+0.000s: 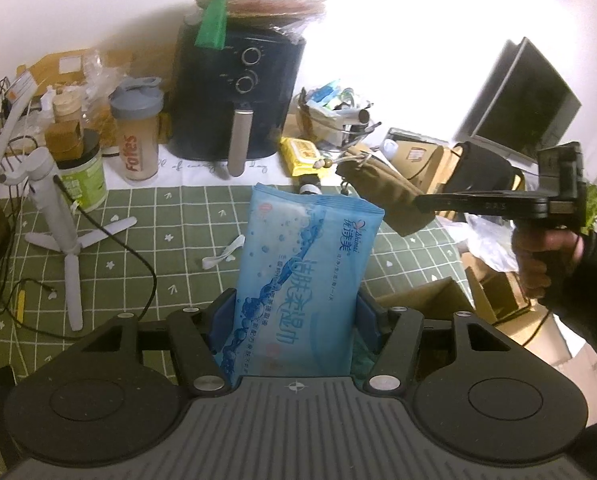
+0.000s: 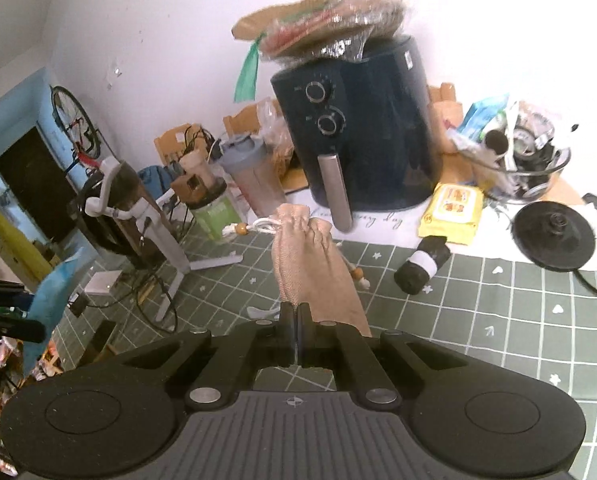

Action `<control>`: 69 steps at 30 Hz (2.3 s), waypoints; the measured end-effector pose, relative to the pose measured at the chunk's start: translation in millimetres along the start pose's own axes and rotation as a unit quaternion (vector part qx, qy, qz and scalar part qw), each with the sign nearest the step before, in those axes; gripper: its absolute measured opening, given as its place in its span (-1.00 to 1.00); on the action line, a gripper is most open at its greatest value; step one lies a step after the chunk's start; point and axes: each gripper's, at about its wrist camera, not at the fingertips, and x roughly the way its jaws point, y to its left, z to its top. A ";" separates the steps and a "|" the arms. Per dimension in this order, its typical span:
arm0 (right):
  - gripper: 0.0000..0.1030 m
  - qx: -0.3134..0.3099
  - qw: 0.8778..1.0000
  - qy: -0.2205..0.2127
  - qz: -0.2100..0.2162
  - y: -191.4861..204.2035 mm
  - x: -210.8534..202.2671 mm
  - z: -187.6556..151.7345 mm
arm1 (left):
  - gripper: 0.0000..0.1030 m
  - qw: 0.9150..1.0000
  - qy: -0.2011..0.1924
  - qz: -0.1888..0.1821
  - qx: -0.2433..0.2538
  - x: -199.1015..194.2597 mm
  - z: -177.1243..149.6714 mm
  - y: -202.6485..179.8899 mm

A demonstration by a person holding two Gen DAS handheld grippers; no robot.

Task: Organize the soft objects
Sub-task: 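Carry the blue wipes and tan pouch over the cardboard box with both grippers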

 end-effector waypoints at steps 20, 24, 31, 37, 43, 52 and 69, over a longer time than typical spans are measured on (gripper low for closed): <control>-0.93 0.069 0.997 -0.047 0.005 81.8 -102.8 -46.9 | 0.16 0.999 -0.013 -0.039 0.008 -7.2 -10.6 -2.6; -0.93 0.085 0.995 -0.054 0.001 92.4 -113.7 -59.2 | 0.16 0.999 -0.008 -0.045 0.011 -6.8 -16.3 -3.5; -0.93 0.110 0.992 -0.062 -0.003 106.3 -133.3 -81.0 | 0.16 0.998 -0.003 -0.059 0.018 -8.2 -23.3 -6.3; -0.93 0.122 0.990 -0.067 -0.009 118.4 -149.2 -94.6 | 0.16 0.998 0.001 -0.067 0.021 -9.0 -28.3 -6.7; -0.93 0.125 0.991 -0.051 -0.018 121.3 -150.4 -110.0 | 0.16 0.997 0.005 -0.071 0.023 -10.8 -33.0 -7.9; -0.92 0.119 0.992 -0.014 -0.040 116.3 -112.0 -127.4 | 0.16 0.997 0.009 -0.067 0.027 -17.0 -36.9 -11.0; 1.00 0.087 0.990 0.025 -0.104 118.0 -91.7 -143.3 | 0.16 0.995 0.021 -0.088 0.033 -11.3 -39.2 -26.2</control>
